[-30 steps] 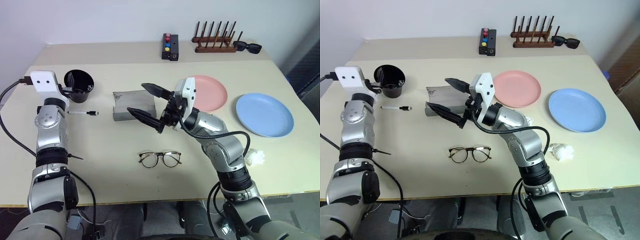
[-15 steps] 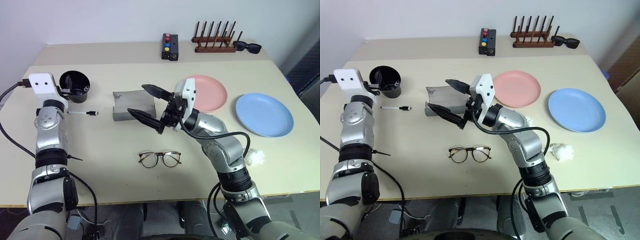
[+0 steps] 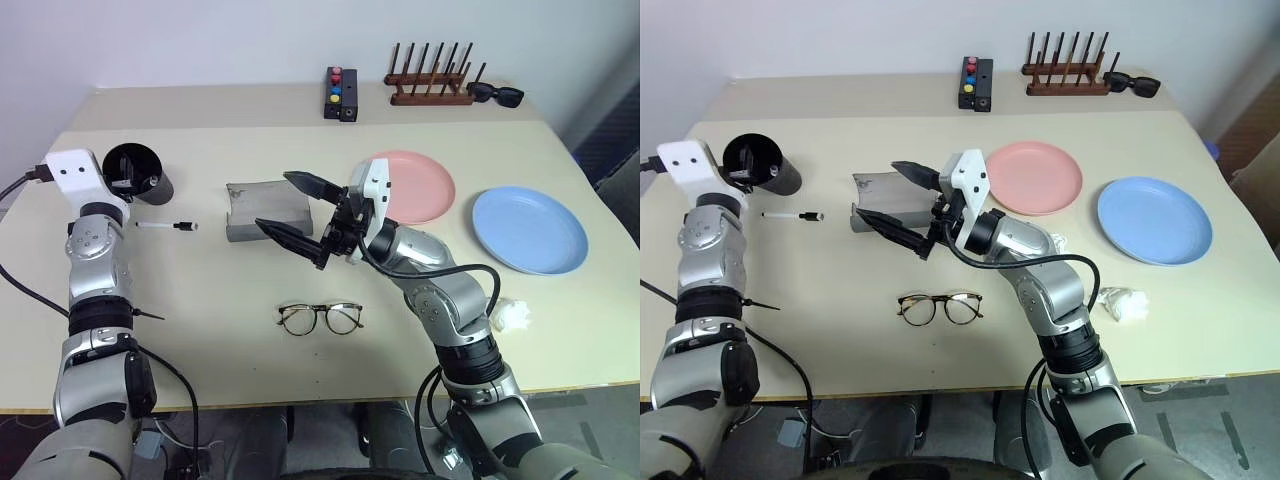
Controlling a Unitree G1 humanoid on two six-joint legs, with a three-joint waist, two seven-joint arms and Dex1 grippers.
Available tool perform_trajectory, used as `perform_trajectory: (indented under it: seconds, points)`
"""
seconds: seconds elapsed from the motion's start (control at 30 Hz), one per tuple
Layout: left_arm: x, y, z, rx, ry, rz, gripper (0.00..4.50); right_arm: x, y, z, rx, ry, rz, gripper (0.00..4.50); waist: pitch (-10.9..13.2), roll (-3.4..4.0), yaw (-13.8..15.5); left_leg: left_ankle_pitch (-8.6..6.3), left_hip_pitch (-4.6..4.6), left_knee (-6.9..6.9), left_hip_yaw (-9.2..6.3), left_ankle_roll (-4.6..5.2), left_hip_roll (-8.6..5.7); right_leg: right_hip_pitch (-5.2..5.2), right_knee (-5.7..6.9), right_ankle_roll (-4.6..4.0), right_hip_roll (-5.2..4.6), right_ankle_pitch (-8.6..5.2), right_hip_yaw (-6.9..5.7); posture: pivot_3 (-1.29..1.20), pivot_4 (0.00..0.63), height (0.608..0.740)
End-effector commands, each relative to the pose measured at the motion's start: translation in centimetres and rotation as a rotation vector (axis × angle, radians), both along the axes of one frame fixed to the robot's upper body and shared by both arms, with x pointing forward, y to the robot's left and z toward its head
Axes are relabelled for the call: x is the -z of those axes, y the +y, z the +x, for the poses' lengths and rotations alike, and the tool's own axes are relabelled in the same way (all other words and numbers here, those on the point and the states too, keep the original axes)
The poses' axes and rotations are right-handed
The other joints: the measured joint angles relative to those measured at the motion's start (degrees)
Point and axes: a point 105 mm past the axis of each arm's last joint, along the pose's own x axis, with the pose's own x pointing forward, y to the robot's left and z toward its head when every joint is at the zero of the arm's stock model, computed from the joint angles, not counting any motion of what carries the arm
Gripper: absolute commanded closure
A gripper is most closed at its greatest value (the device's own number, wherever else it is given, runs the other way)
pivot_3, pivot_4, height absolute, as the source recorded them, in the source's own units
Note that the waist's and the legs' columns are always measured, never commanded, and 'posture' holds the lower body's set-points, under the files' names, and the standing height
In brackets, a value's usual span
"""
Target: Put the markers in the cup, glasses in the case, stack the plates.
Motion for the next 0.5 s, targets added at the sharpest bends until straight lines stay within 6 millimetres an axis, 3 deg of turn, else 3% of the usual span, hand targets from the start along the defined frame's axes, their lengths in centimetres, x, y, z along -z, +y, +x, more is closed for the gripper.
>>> perform_trajectory:
  seconds: [0.03,0.5]
  points:
    - [-2.45,0.51,-0.02,-0.015,-0.064,0.011,0.91,-1.2,0.28,-0.94,-0.033,-0.042,0.033,0.0,0.0,0.0,0.0,0.0,0.0,0.01,0.0,0.0,0.0,0.01,-0.01,0.0,0.0,0.0,0.0,0.0,0.15,0.739]
    - [-2.63,0.5,0.87,-0.015,-0.056,-0.047,0.91,-1.22,0.27,-0.88,-0.029,-0.043,0.034,0.0,0.0,0.0,-0.1,0.0,0.0,-0.01,0.0,0.0,0.0,-0.01,0.01,0.0,0.01,0.0,0.0,0.0,0.15,0.739]
